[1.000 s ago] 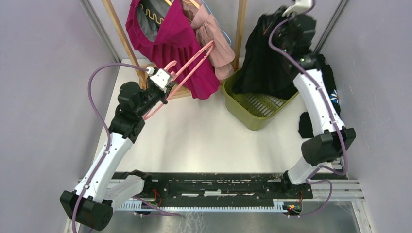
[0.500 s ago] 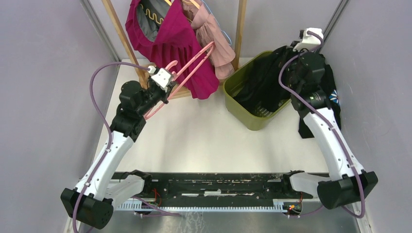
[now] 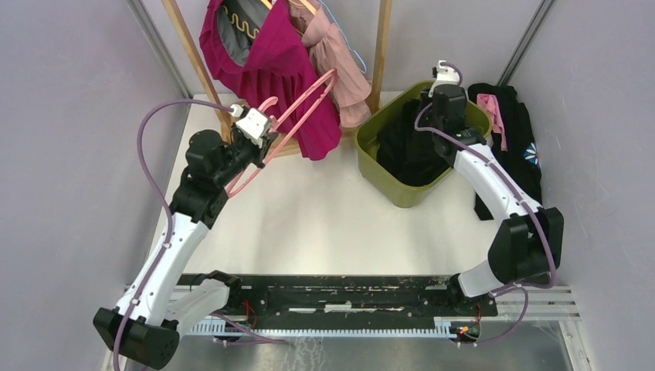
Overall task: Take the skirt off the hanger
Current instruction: Place the skirt in the bin.
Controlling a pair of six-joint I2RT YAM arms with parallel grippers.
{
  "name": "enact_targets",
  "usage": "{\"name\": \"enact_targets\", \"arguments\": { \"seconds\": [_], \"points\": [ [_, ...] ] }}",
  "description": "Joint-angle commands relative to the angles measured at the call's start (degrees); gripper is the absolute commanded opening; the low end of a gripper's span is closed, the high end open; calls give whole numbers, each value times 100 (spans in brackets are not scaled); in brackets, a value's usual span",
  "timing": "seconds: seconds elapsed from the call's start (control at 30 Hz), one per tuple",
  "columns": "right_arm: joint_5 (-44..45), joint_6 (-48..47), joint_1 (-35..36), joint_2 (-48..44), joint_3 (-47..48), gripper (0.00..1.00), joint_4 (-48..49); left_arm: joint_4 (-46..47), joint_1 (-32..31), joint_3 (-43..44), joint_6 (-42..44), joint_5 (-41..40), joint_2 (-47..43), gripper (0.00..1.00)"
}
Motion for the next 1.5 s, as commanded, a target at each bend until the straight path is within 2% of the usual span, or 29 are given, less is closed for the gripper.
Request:
{"name": "enact_targets", "arguments": {
  "seconds": [0.0, 0.13, 0.33, 0.53, 0.7, 0.8, 1.0, 1.13, 1.27, 1.47],
  "points": [
    [-152, 156, 57, -99, 172, 28, 137, -454, -19, 325, -268, -57, -495, 3],
    [0, -98, 186, -175, 273, 44, 116, -1004, -19, 215, -505, -5, -988, 3],
    [231, -328, 444, -317, 418, 50, -29, -1561, -18, 373, -525, -1446, -1218, 3],
    [324, -532, 687, -544, 495, 56, -154, -1816, -14, 1186, -830, -2209, -953, 3],
    [348, -631, 834, -673, 537, 58, -262, -1828, -16, 1814, -934, -2339, -861, 3],
    [420, -699, 883, -707, 456, 58, -207, -1532, -10, 1823, -995, -2275, -1137, 3],
    [497, -754, 903, -610, 369, 59, -106, -1084, -11, 1673, -1134, -1389, -1665, 3],
    [456, -688, 920, -518, 333, 58, -20, -879, -14, 1592, -1192, -1273, -1916, 3],
    [429, -660, 931, -447, 332, 58, 12, -1056, -18, 1803, -1265, -1829, -1707, 3],
    [379, -654, 940, -497, 335, 58, 24, -1228, -21, 2297, -1283, -3070, -728, 3]
  ]
}}
